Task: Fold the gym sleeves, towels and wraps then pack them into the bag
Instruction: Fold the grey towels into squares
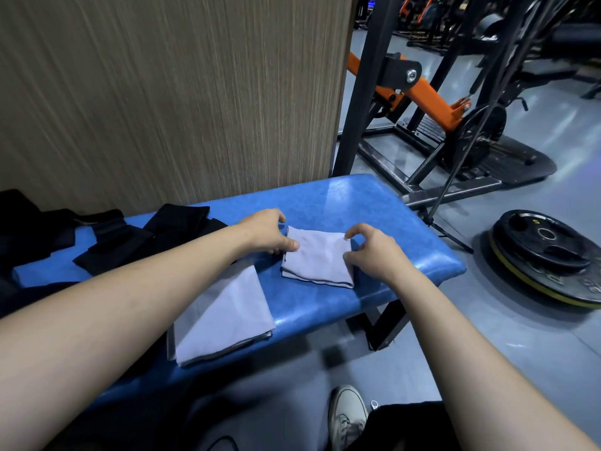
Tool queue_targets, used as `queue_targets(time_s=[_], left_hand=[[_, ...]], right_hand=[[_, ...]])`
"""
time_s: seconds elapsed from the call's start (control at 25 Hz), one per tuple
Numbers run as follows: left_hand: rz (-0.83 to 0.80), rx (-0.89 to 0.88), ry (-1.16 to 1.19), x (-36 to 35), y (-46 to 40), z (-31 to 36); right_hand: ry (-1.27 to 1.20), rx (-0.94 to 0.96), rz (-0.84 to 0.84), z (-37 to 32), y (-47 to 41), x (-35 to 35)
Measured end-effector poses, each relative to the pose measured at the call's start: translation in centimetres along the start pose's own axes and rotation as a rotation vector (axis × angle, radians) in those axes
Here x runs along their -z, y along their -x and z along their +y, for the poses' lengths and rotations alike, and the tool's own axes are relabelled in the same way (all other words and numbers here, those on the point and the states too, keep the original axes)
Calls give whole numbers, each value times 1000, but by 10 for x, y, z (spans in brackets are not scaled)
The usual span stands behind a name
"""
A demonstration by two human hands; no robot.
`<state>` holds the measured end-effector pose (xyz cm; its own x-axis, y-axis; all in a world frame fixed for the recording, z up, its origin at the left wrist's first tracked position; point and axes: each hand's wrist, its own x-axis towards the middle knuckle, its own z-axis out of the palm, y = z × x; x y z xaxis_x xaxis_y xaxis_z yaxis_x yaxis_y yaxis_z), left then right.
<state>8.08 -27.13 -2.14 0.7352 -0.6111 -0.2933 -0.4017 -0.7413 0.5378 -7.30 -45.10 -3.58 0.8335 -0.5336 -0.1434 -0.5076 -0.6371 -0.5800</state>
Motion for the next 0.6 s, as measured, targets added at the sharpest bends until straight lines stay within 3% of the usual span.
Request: queue_targets(time_s=[0.12,0.28,0.6], left_hand=[[-45,-16,-30,-6,-3,8],[-87,17,43,-12,-10,11],[0,-106,570,16,29,21]], right_hand=[[-17,54,-39,3,2,-3],[-230,28,-48,2,0,-4],[-787,77,29,-17,8,9]])
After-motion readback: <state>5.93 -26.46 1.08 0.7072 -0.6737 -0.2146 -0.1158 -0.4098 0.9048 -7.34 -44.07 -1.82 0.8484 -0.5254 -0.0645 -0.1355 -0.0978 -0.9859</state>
